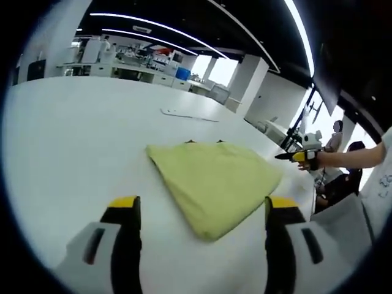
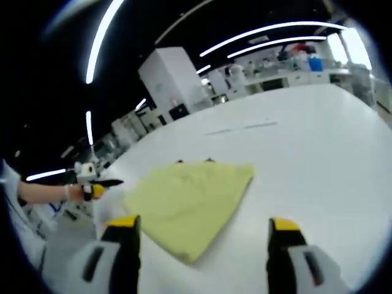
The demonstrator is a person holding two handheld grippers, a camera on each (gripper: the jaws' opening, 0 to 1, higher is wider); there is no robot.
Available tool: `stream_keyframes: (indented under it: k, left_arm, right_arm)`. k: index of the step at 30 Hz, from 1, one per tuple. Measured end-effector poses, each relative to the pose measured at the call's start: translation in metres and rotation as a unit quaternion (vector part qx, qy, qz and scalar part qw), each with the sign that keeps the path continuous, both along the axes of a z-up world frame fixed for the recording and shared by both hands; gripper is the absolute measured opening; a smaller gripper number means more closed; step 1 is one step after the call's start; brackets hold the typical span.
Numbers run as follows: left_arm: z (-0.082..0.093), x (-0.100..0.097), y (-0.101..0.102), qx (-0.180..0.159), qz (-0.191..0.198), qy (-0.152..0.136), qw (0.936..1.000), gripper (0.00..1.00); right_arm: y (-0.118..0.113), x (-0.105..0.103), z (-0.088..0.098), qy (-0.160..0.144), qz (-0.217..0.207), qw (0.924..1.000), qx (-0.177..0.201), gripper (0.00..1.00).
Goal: Fold the garment on the visible template until the final outline fits inside the template.
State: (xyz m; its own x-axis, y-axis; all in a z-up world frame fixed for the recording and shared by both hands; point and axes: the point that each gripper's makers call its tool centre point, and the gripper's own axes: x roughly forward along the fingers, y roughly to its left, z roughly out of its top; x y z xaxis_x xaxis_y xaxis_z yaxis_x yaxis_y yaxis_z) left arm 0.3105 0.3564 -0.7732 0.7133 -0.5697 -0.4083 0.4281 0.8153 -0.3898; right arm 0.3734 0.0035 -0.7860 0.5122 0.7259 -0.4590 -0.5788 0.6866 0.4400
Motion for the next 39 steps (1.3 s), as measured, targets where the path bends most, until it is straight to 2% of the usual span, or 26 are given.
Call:
stream_keyframes:
  k: [11, 18, 21, 24, 26, 30, 32, 39]
  left_arm:
    - [-0.007, -0.022, 0.003, 0.009, -0.005, 0.010, 0.9999, 0.62]
    - [-0.011, -0.034, -0.005, 0.011, -0.010, 0.017, 0.9997, 0.57]
    - [-0.019, -0.035, -0.001, 0.011, -0.012, 0.020, 0.9997, 0.55]
    - [-0.024, -0.035, 0.001, 0.012, -0.012, 0.026, 0.9995, 0.52]
    - [-0.030, -0.036, 0.004, 0.013, -0.016, 0.034, 0.9992, 0.45]
    - [-0.033, -0.039, -0.003, 0.018, -0.017, 0.038, 0.9990, 0.38]
    - [-0.032, -0.042, -0.009, 0.017, -0.017, 0.042, 0.9988, 0.36]
    - [-0.045, -0.040, -0.007, 0.027, -0.034, 0.056, 0.9975, 0.31]
  right_arm:
    - [-0.004, -0.008, -0.010, 0.005, 0.004, 0.9999, -0.008, 0.80]
    - [-0.002, -0.020, -0.017, 0.012, 0.021, 0.9995, -0.020, 0.75]
    - [-0.002, -0.022, -0.020, 0.016, 0.021, 0.9994, -0.020, 0.74]
    - [-0.001, -0.025, -0.023, 0.018, 0.028, 0.9992, -0.022, 0.70]
    - [-0.001, -0.026, -0.026, 0.019, 0.031, 0.9991, -0.024, 0.68]
    - [0.001, -0.030, -0.031, 0.025, 0.040, 0.9986, -0.026, 0.61]
    - [0.003, -0.032, -0.030, 0.026, 0.043, 0.9984, -0.025, 0.59]
    - [0.007, -0.040, -0.034, 0.033, 0.050, 0.9979, -0.025, 0.48]
